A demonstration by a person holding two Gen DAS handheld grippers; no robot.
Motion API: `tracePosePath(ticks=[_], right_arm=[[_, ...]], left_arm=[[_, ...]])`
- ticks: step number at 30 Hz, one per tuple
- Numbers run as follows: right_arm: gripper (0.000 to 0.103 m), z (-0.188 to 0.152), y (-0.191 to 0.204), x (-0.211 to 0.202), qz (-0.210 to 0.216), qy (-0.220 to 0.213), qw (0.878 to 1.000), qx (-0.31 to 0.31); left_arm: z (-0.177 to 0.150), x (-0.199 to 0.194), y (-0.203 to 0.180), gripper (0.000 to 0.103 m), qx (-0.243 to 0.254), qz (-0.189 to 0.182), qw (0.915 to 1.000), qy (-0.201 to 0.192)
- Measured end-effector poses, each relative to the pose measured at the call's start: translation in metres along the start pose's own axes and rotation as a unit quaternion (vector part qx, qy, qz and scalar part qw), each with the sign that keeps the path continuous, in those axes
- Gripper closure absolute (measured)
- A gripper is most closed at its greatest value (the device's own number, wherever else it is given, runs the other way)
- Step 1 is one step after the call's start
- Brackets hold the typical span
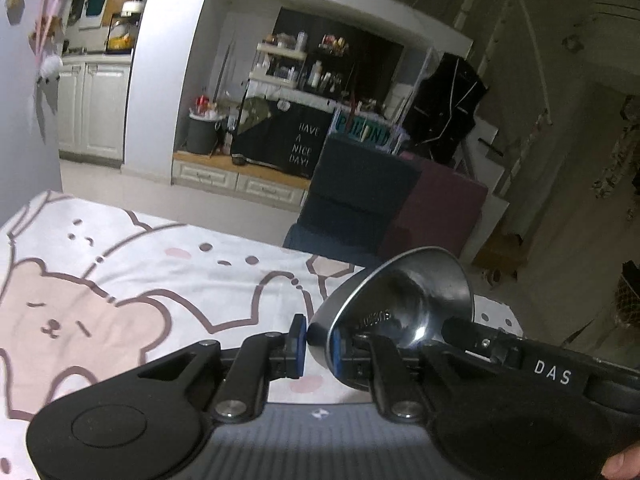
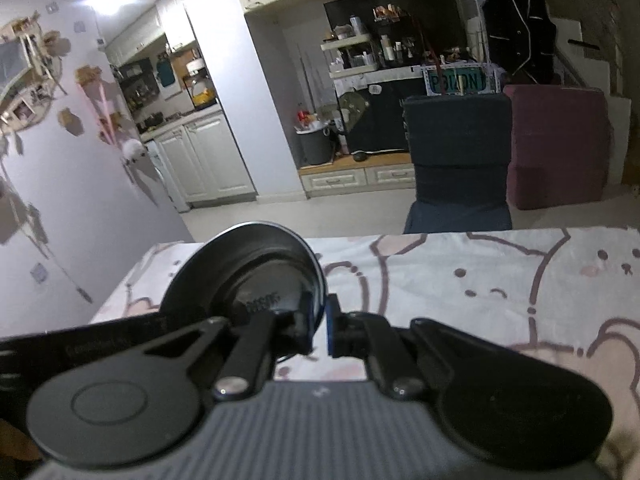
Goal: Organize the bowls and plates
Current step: 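Lift the round steel bowl with both grippers and carry it to the steel trays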
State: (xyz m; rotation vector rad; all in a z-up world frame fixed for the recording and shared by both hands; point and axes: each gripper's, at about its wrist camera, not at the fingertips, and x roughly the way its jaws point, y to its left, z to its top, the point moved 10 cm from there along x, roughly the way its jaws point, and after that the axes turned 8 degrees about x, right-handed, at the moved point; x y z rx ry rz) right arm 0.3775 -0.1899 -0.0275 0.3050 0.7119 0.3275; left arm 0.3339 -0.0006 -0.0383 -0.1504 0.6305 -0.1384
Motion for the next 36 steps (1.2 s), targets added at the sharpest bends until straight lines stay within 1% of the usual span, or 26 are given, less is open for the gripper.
tracePosePath(ticks=[7,10,15,19,21,25,28,33,36], right_arm=[[0.096,-0.018,0.023,-0.038,0.028,-0.009,0.999,0.026],[0.096,-0.034,0.033,-0.045,0.035,-0.003,0.999,0.027],[0.094,-0.062,0.049,-0.05,0.049,0.015,0.998,0.028],[0.094,-0.076,0.06,-0.055,0.057,0.026,0.998,0.027],[0.094,-0.084,0.063,-0.054,0.064,0.038,0.997,0.032],[0.093,-0.108,0.069,-0.044,0.068,0.083,0.993,0.048],[0.093,-0.128,0.075,-0.034,0.065,0.115,0.99,0.057],[0.093,-0.149,0.087,-0.016,0.054,0.15,0.987,0.034],[0.093,-0.158,0.091,-0.004,0.044,0.17,0.984,0.02]], left_arm=[[-0.012,-0.051,0.012,0.088,0.012,0.005,0.9998,-0.016],[-0.018,-0.065,0.019,0.088,0.018,0.011,0.9997,-0.015],[-0.03,-0.085,0.033,0.088,0.032,0.022,0.9993,0.001],[-0.041,-0.094,0.045,0.088,0.041,0.029,0.9986,0.015],[-0.052,-0.095,0.052,0.088,0.043,0.033,0.9981,0.028],[-0.07,-0.092,0.069,0.088,0.049,0.048,0.9963,0.05],[-0.085,-0.087,0.083,0.089,0.05,0.055,0.9945,0.075],[-0.111,-0.074,0.105,0.091,0.046,0.06,0.99,0.119],[-0.124,-0.063,0.114,0.09,0.032,0.052,0.9873,0.147]])
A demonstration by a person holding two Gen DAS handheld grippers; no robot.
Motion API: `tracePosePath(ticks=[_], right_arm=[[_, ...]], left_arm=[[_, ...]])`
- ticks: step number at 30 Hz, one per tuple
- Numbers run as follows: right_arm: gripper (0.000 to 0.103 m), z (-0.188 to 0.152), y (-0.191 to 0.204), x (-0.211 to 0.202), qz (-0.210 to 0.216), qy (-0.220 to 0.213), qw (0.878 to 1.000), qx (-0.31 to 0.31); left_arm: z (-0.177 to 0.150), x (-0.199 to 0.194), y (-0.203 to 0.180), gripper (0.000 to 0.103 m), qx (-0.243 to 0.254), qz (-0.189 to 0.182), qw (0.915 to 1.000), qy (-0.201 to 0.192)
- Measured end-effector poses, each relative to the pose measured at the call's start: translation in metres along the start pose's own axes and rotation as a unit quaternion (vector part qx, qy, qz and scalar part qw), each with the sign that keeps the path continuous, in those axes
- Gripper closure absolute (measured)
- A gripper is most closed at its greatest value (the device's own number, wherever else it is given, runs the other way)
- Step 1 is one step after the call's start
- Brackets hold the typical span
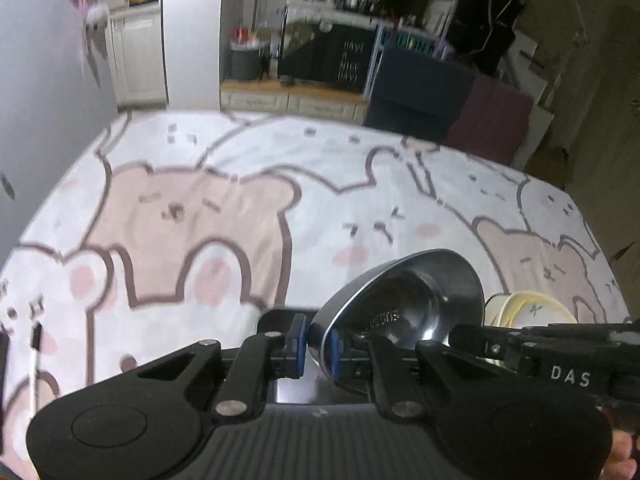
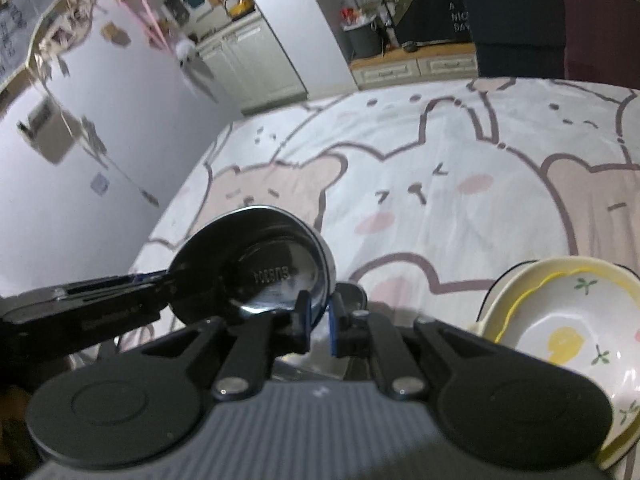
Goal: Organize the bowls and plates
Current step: 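Lift the round steel bowl with both grippers and carry it to the steel trays, then lower the round steel bowl with both grippers into the stacked steel trays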
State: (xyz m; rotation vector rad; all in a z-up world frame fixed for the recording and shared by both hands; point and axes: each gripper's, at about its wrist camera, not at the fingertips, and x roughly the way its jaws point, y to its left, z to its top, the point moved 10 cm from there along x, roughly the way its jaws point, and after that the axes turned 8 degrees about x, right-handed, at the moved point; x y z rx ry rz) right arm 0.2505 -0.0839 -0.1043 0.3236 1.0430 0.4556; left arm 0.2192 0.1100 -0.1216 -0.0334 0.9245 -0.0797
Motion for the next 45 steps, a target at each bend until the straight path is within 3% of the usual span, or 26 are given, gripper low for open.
tracePosePath(ticks=[8,21,45], right_arm=[[0.094,-0.012,-0.005,0.031,-0.025,0.045,0.999,0.0],[0.094,-0.022,-0.007,0.058,-0.045,0.081,0.995,-0.024],[0.096,-0.017,-0.01,0.076,-0.047,0.089,0.995,-0.015]], left_arm=[[-0.019,0.026,0.007,0.091,0.005,-0.001,0.9985,0.054],[-0.04,0.058,0.003,0.09,0.065,0.018,0.99,0.124],[-0.035,0.075,0.005,0.09,0.076,0.036,0.988,0.13]])
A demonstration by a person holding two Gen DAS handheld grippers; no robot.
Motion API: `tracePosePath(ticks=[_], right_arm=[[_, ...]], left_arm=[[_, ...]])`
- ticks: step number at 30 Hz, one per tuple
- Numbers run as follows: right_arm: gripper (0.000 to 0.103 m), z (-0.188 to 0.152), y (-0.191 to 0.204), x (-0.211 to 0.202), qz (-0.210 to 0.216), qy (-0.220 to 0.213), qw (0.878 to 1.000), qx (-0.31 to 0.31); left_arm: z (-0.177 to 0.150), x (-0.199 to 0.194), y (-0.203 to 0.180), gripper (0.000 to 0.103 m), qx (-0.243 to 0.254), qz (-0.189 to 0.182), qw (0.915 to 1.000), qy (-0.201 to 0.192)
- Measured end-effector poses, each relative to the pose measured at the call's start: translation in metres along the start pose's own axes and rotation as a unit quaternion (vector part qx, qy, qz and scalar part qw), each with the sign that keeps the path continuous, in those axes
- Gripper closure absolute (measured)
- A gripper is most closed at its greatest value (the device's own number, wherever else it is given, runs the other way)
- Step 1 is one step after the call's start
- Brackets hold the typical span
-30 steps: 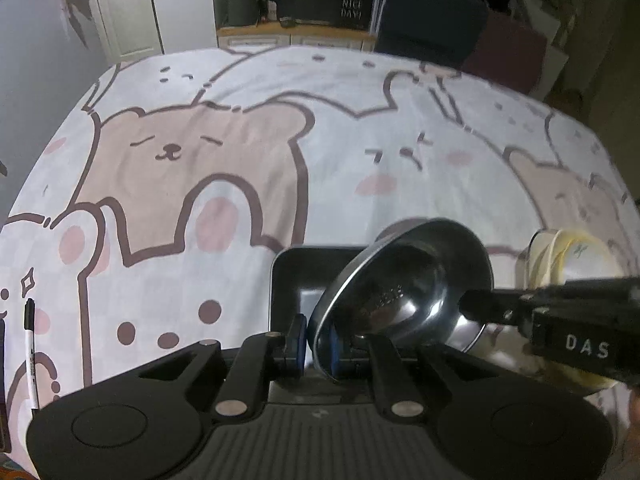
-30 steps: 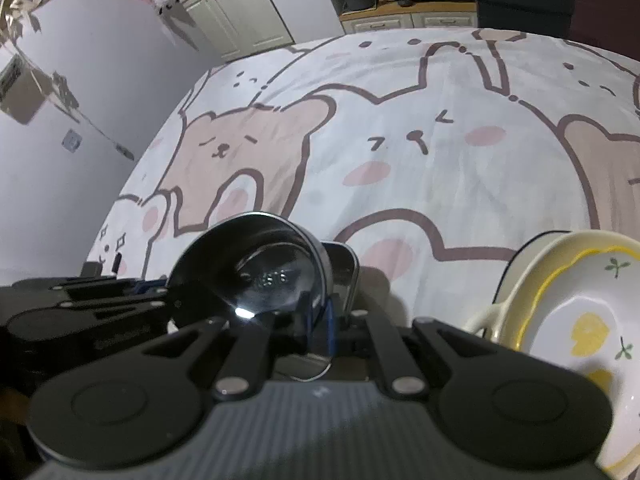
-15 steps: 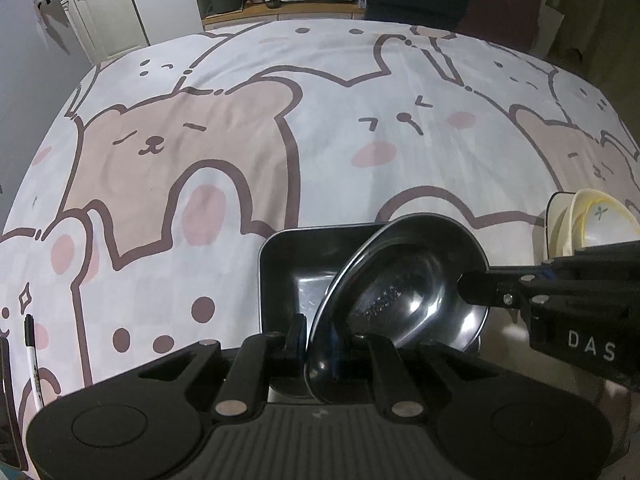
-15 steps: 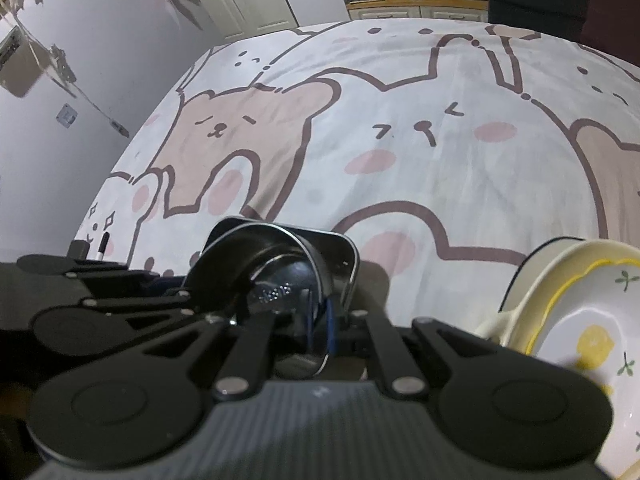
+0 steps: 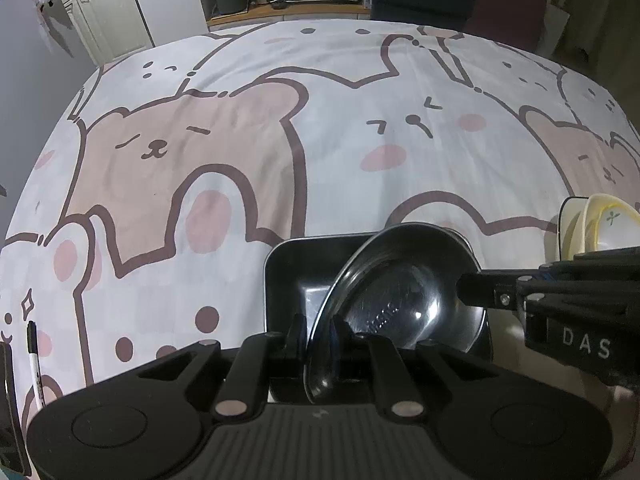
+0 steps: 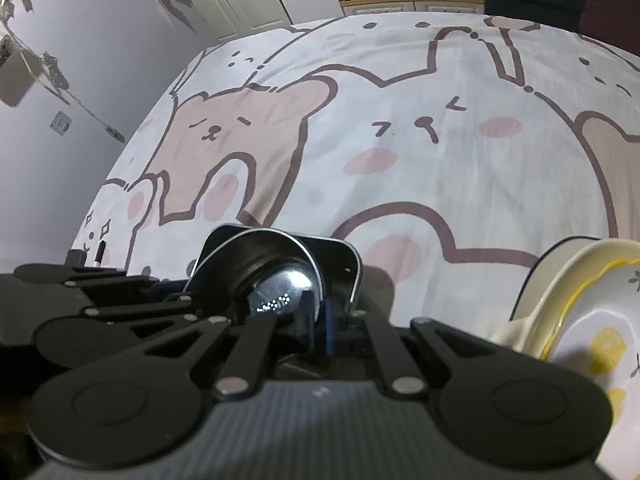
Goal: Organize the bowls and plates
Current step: 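Lower the round steel bowl with both grippers into the stacked steel trays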
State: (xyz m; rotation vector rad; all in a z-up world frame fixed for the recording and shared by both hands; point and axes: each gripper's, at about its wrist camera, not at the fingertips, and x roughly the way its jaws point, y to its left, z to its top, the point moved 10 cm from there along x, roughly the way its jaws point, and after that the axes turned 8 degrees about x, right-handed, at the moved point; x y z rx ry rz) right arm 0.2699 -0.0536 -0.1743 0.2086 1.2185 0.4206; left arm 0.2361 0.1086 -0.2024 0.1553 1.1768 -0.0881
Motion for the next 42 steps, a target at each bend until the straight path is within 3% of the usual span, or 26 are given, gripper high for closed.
tracePosePath(ticks=[33,42], right_arm=[[0.097,0.013,-0.003,0.022,-0.002,0.0,1.0,0.01],[0.085,0.018,-0.001,0.017,0.001,-0.021,1.0,0.004]], left_arm=[[0.009,0.02,0.008,0.09,-0.017,-0.018,0.9997,0.003],[0.008,0.016,0.013,0.087,-0.029,-0.016,0.9994,-0.003]])
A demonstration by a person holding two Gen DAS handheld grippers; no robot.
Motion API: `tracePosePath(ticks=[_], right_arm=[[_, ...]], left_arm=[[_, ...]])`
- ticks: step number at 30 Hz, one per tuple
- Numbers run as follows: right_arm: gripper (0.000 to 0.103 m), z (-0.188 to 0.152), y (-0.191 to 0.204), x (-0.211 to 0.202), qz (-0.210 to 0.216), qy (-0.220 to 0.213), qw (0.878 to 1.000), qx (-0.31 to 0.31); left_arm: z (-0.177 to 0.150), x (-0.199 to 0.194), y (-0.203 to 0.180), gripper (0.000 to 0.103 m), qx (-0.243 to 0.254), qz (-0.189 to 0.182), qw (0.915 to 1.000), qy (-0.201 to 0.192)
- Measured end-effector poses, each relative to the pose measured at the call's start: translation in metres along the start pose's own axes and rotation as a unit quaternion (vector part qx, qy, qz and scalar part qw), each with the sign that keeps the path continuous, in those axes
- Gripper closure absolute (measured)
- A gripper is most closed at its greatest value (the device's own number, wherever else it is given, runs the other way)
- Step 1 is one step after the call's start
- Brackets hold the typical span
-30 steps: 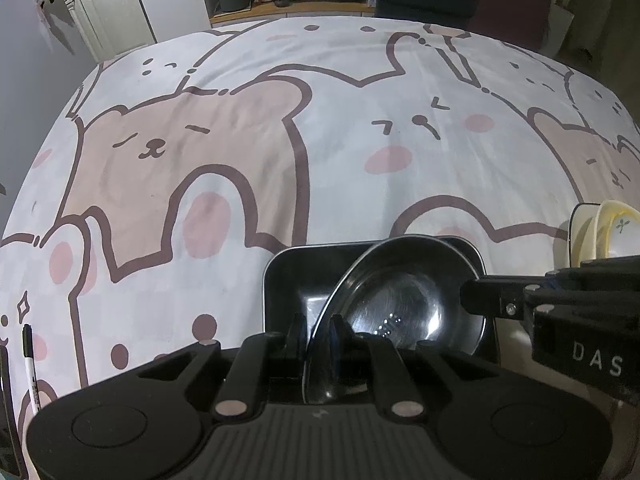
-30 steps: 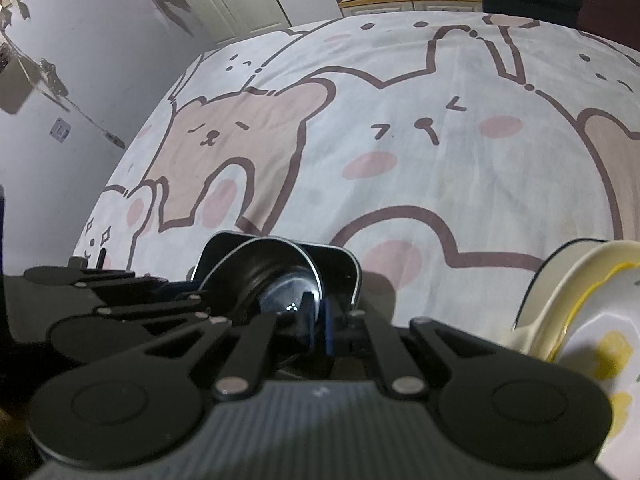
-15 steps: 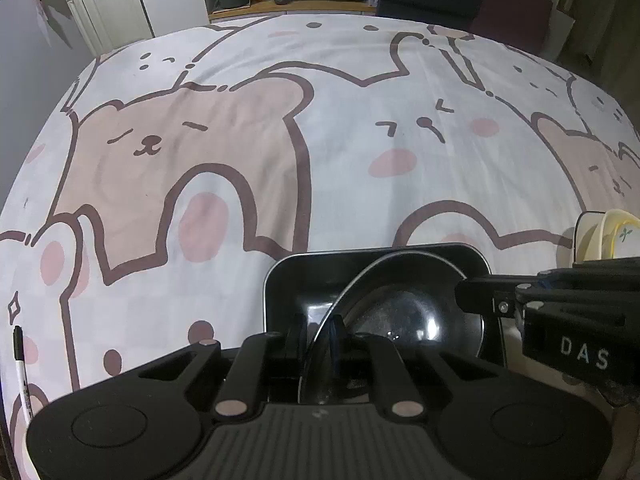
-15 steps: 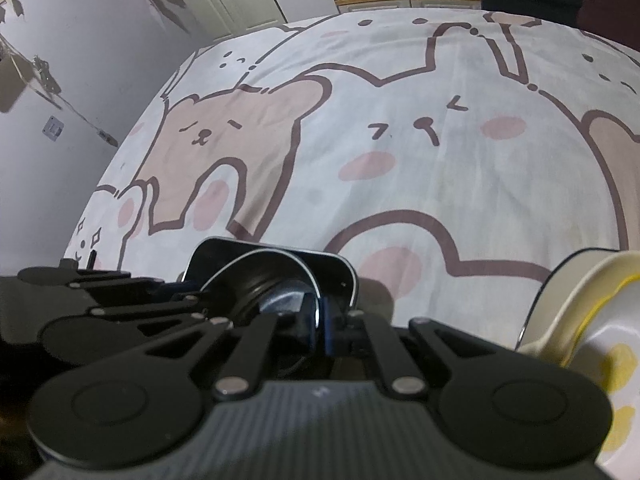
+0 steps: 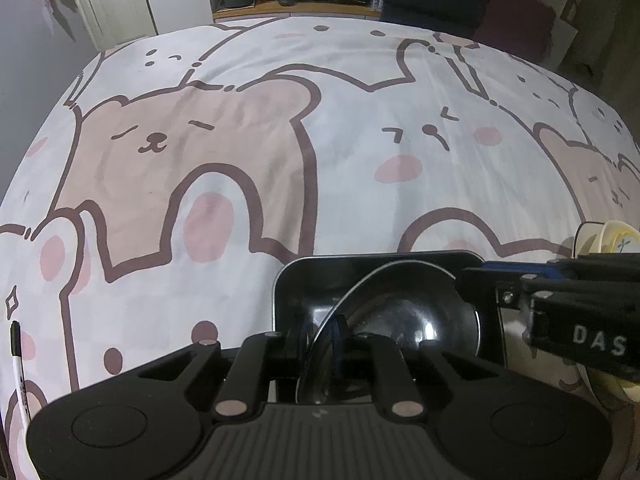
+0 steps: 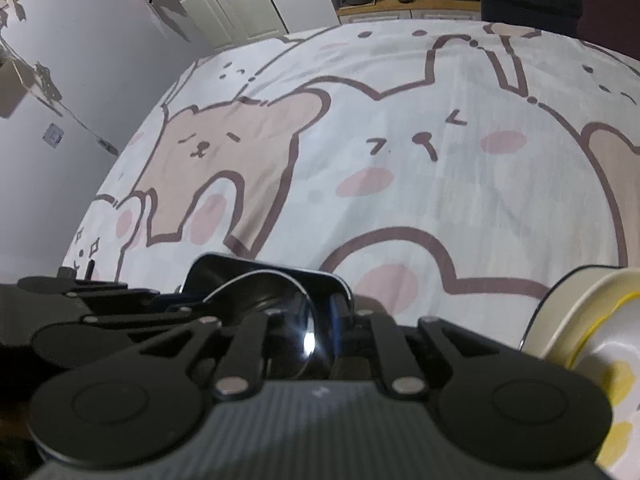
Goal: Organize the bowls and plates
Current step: 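Lower the round steel bowl with both grippers into the stacked steel trays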
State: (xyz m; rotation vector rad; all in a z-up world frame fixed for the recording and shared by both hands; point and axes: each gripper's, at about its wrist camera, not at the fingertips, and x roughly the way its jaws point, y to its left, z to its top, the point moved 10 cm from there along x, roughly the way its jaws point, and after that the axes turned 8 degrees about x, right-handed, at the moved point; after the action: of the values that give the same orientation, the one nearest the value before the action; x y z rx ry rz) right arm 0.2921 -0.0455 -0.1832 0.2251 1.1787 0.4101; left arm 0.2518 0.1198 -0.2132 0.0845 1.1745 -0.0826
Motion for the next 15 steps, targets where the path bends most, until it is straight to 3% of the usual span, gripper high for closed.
tracePosePath(ticks=[3,7,15], right_arm=[[0.079,0.002,0.001,-0.005,0.007,-0.006,1.0,0.0],[0.052,0.003,0.002,-0.014,-0.002,-0.021,1.0,-0.009],[0.044,0.001,-0.005,-0.031,-0.014,-0.03,0.999,-0.006]], left_arm=[[0.001,-0.004,0.002,0.087,-0.006,0.001,1.0,-0.006],[0.002,-0.009,0.004,0.078,-0.014,0.001,0.9998,-0.016],[0.001,-0.01,-0.003,0.077,-0.009,-0.007,0.9998,-0.016]])
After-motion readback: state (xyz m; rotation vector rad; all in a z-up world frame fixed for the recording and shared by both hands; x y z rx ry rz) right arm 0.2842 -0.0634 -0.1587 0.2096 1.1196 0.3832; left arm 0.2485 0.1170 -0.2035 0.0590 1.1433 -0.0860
